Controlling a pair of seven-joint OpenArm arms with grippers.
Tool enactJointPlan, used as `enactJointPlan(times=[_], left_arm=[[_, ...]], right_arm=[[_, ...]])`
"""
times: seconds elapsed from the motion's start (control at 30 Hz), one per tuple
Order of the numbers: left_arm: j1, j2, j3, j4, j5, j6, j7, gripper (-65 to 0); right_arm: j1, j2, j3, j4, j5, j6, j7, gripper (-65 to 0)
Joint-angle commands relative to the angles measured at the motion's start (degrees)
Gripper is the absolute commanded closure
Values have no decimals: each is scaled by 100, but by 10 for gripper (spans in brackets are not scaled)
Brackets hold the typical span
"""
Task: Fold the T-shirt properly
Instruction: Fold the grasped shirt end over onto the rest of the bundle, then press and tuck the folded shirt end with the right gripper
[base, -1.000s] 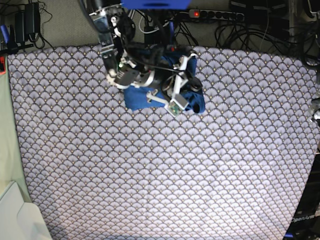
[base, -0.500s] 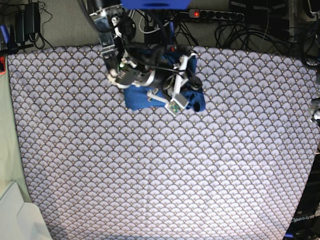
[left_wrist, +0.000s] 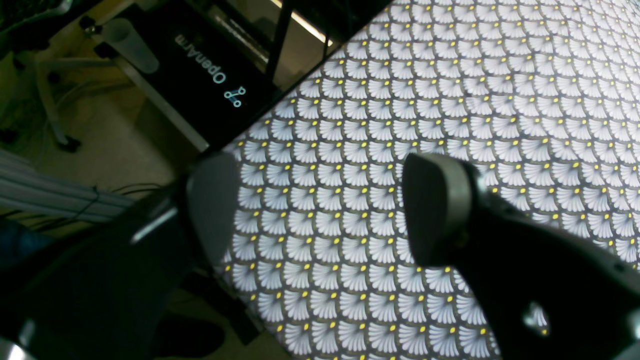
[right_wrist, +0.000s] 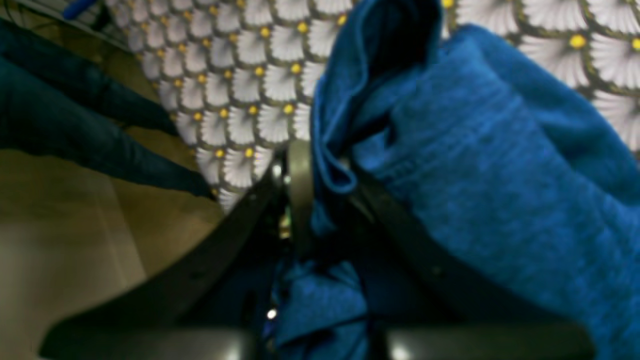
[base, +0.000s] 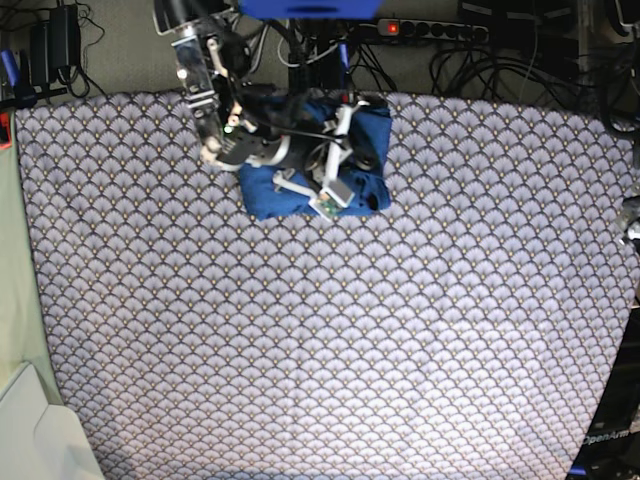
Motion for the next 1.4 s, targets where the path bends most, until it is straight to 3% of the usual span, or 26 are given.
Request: enactJointPlan(times=[0.0,0.3,0.37,0.53,0.63,0.7,0.97,1.23,1.37], left_arm=[[-49,-121,-57,93,28,117,-51,-499],[-199,-121,-40,84,28,117,-43,-499],[-199,-121,-40,84,28,117,-43,-499],[-181,-121,-40,49,28,117,-43,-499],[-199,-121,-31,40,28,117,-43,-499],[-199,-121,-31,40,28,117,-43,-499],[-164,-121,-57,40,28,117,-43,-499],[-137,-156,-92,-180,36,117,-43,-499],[-93,-209,-576,-470,36,117,-43,-501]], right_arm=[[26,13,-4,112,111,12,82,0],[9,-23,-39,112,120,12,47,-6],[26,-75,-39,104,120,12,47,-51],[53,-137,-57,112,120,38,47,-239],[106,-260,-259,236,120,223,73,-297],[167,-286,-470,429,120,390,29,-298],[185,-119,-1129,1053,120,408,38,-298],[185,-14,172,1132,93,372,20,-298],[194,285,216,1062,84,372,-182,-302]])
